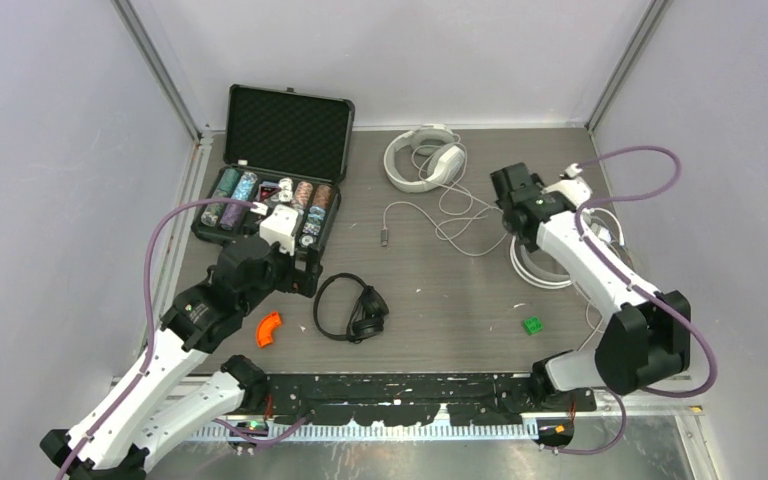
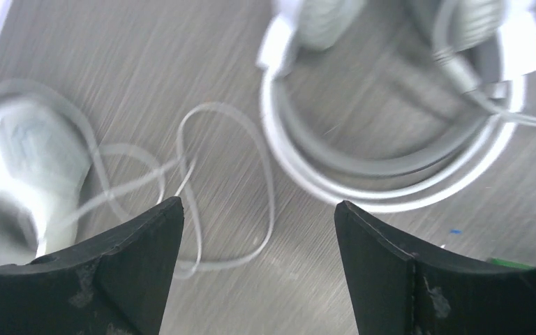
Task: Wrap the headphones
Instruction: Place the headphones at the center of the board, then pick up the headphones from the center of the board.
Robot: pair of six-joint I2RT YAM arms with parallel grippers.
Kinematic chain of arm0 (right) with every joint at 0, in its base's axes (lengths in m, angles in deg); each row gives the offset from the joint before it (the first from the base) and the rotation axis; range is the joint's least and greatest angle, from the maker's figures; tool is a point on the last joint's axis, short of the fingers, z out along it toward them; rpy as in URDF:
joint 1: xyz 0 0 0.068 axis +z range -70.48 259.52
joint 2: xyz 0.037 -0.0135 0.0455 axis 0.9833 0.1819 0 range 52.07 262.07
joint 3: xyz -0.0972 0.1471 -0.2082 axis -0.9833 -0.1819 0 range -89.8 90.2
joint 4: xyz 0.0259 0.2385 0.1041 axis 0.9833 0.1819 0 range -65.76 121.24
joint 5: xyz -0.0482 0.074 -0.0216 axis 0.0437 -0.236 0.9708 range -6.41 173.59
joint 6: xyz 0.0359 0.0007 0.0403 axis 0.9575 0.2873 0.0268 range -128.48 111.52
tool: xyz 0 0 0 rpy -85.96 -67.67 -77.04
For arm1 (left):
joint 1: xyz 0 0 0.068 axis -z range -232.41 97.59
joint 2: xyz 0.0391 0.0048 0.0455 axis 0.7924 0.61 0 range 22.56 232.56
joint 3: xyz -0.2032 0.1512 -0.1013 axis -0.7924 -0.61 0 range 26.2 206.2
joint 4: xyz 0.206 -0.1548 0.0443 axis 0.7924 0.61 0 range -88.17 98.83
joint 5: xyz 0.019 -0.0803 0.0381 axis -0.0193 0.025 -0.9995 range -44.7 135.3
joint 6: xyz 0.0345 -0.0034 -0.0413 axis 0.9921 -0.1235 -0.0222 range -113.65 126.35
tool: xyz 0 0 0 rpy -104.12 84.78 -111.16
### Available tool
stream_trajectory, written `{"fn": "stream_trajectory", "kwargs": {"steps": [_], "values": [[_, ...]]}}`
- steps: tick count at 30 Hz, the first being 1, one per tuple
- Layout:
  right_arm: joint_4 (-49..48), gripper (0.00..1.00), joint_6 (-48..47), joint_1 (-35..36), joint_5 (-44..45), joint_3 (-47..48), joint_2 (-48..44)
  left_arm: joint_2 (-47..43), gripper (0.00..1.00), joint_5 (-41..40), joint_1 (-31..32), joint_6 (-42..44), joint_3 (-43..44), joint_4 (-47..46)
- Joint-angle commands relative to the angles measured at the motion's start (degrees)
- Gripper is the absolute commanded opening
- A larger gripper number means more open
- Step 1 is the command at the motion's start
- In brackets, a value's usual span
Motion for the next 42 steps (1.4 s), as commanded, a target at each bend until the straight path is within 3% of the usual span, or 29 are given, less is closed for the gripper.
{"fn": "stream_trajectory", "kwargs": {"steps": [1, 5, 10, 15, 20, 25, 35, 42], "values": [[9.49, 0.84, 11.33, -7.78, 4.74, 2.86, 2.61, -0.86, 1.0, -1.23, -0.1, 1.59, 0.86, -6.0], [3.82, 0.84, -0.76, -10.77, 5.5, 4.62, 6.67, -1.69, 1.0, -0.2, -0.03, 2.4, 0.75, -5.82], [-4.48, 0.84, -39.53, -14.25, -8.0, 8.95, 9.68, -3.48, 1.0, -0.11, 1.66, 3.53, -0.12, -5.85], [-1.21, 0.85, -62.95, -14.29, -6.35, 14.68, 14.63, -3.36, 1.0, 0.61, 2.56, 3.8, -0.01, -6.06], [9.52, 0.87, -85.3, -14.41, -13.9, 19.73, 19.75, -2.75, 1.0, 0.78, 3.85, 3.98, 0.0, -6.11], [10.96, 0.88, -104.74, -16.91, -19.36, 18.07, 16.48, -1.65, 1.0, 0.72, 5.6, 4.19, -0.25, -5.92], [15.66, 0.85, -123.29, -25.14, -26.26, 25.53, 23.95, -0.12, 0.99, -0.08, 6.23, 4.98, -0.43, -5.87], [11.6, 0.83, -133.52, -26.87, -31.93, 28.25, 28.71, 1.31, 0.99, 0.05, 6.23, 5.12, -0.34, -5.68]]}}
